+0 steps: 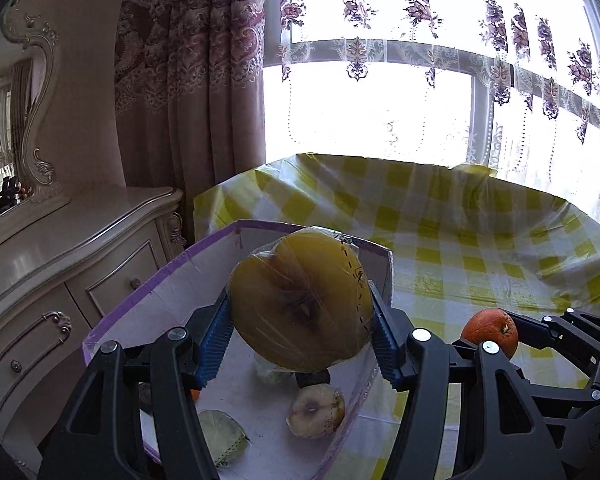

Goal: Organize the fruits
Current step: 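Carry the orange and the bagged pale fruit over the box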

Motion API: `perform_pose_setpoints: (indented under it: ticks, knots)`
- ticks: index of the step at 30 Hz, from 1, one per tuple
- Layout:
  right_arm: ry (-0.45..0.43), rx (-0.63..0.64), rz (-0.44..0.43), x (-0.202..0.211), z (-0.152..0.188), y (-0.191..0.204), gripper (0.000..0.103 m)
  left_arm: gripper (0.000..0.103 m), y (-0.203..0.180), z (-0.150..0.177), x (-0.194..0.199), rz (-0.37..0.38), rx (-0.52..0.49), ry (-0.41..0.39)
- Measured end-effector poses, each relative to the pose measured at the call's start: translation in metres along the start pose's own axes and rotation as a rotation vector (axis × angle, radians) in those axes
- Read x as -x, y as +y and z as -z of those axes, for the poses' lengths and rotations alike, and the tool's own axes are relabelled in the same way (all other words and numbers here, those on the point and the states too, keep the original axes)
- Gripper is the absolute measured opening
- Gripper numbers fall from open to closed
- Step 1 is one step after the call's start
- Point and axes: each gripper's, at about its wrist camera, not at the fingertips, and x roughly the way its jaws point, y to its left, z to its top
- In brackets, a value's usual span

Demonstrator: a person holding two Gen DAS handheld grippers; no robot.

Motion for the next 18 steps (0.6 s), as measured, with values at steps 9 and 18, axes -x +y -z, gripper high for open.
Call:
perform_pose_setpoints:
  ticks: [9, 18]
  knots:
    - [-0.043, 0.107, -0.046, -0.016, -0.035, 0.058, 0.044, 0.059, 0.056, -0.004, -0.001, -0.138, 0.022, -0.017]
    - [-0.006, 0.157, -0.084, -0.051, -0.058, 0.090, 0.044, 0.059, 0.094, 0.014, -0.028, -0.176, 0.033, 0.125]
